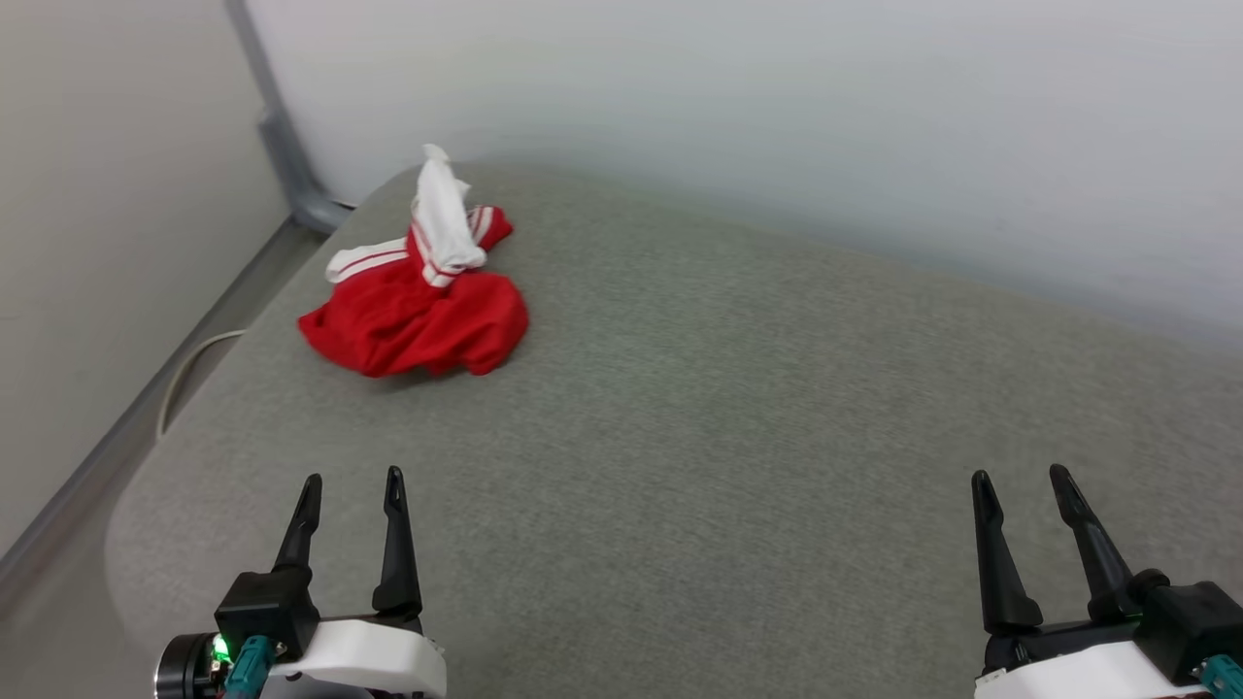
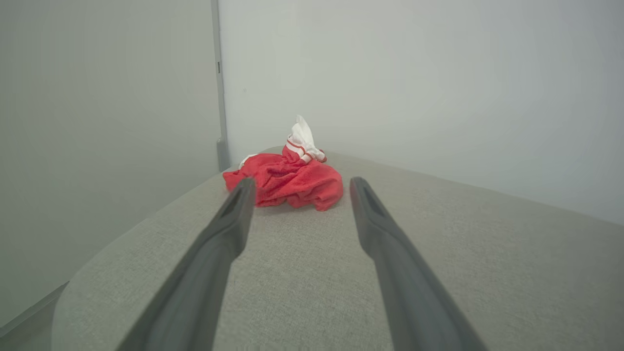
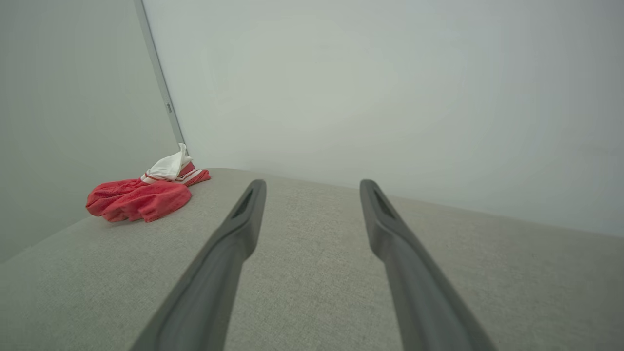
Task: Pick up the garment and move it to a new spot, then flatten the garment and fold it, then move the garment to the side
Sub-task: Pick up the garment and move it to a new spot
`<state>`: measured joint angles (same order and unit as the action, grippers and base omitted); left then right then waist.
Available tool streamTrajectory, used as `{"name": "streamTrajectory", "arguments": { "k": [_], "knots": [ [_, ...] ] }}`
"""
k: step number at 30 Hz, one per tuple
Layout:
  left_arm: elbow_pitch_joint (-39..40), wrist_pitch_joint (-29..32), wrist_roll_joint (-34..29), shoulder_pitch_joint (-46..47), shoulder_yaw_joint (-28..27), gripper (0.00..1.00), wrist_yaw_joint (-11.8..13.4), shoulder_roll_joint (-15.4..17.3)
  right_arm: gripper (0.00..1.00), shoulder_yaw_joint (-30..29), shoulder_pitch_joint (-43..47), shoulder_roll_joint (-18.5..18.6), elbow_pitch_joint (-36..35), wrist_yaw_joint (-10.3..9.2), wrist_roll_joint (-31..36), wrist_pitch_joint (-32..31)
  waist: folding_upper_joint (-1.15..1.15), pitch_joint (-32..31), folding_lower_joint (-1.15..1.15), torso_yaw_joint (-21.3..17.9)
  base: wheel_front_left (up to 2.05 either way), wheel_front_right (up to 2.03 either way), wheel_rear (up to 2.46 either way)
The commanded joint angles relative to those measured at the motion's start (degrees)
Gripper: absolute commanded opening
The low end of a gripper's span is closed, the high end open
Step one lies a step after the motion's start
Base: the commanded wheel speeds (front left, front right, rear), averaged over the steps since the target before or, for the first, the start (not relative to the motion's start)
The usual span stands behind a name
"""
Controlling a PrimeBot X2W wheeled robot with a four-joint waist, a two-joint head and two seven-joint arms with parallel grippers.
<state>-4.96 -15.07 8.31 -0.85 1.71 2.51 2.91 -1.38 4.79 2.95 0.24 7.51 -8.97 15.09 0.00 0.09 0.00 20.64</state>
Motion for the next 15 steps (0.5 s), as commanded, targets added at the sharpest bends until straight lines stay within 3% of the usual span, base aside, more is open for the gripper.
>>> {"name": "streamTrajectory", "arguments": {
  "k": [1,15],
  "knots": [
    [-0.05,-0.16,0.08,0.07,-0.16,1.0,-0.25,-0.05,1.0,0.06,0.45,-0.14,0.06,-0.04,-0.31,0.12,0.0,-0.08,0.0,2.7,0.0,0.0,0.0],
    [-0.33,-0.16,0.69,-0.67,-1.61,1.0,-0.38,-0.05,1.0,0.53,0.09,-0.14,-0.05,-0.04,-0.3,0.12,0.0,0.29,0.0,8.34,0.0,0.0,0.0]
  ]
}}
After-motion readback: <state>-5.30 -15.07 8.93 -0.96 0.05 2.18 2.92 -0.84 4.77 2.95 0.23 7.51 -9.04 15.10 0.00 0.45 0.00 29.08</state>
